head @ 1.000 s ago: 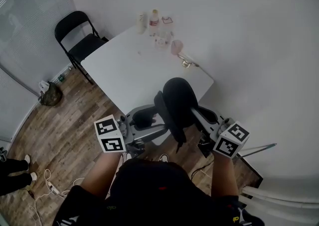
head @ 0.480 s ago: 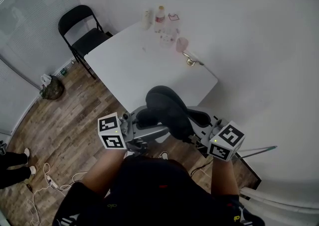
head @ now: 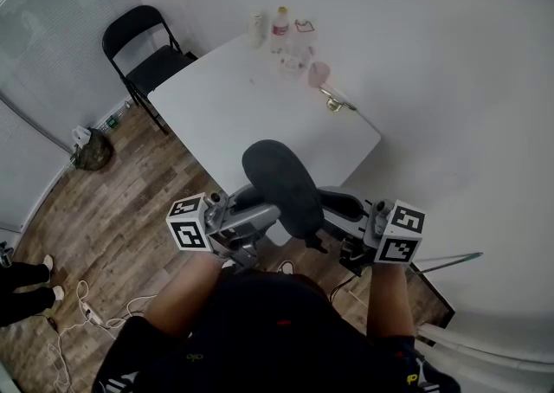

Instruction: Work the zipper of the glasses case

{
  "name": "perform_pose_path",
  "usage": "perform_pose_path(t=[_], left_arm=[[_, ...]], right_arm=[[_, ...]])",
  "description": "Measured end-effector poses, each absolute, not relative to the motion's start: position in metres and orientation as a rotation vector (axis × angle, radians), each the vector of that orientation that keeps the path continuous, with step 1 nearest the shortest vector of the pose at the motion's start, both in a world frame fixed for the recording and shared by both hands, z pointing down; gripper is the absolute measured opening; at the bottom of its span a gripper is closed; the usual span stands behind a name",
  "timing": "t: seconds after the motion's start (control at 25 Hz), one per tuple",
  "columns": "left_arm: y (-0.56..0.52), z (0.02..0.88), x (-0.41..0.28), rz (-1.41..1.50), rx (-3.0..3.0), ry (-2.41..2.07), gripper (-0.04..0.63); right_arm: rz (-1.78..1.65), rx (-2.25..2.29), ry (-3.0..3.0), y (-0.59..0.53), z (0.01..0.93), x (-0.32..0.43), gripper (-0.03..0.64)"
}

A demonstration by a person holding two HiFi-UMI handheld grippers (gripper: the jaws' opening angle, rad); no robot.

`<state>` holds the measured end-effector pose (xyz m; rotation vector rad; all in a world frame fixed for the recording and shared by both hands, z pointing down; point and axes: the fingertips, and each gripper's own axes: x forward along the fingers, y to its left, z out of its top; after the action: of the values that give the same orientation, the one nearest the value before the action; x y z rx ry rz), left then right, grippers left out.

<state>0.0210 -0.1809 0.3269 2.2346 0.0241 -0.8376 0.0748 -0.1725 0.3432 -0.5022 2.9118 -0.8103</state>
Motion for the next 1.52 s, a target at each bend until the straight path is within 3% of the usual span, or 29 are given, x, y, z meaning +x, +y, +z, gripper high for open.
perform_pose_path(t=[0.28,0.36,0.52,1.04,1.28,1.52], left_arm=[[-0.189,0.328,0.009,-0.864,2.177,0.003,0.262],[-0.190,0.329,0.011,-0.854,2.191,-0.002,0.262],[-0.185,0.332,0.018,-0.801,2.259,-0.047,0.262],[-0.174,0.333,0.035,-0.587,2.490,-0.134,0.264],[-0.173,0.329,0.039,-0.544,2.547,-0.131,0.329],[-0.166,0.325,0.041,-0.573,2.543,-0.124,0.333]], right_arm=[[-0.970,-0.347,2.668,-0.166,0.333,0.096,0.141],[-0.983,-0.308,2.620,-0.165,0.330,0.094,0.233],[-1.015,-0.311,2.637,-0.160,0.340,0.075,0.301],[-1.028,-0.300,2.675,-0.159,0.355,0.059,0.273],[-0.941,-0.275,2.825,-0.149,0.361,0.048,0.270],[-0.901,-0.310,2.972,-0.140,0.369,0.039,0.270]])
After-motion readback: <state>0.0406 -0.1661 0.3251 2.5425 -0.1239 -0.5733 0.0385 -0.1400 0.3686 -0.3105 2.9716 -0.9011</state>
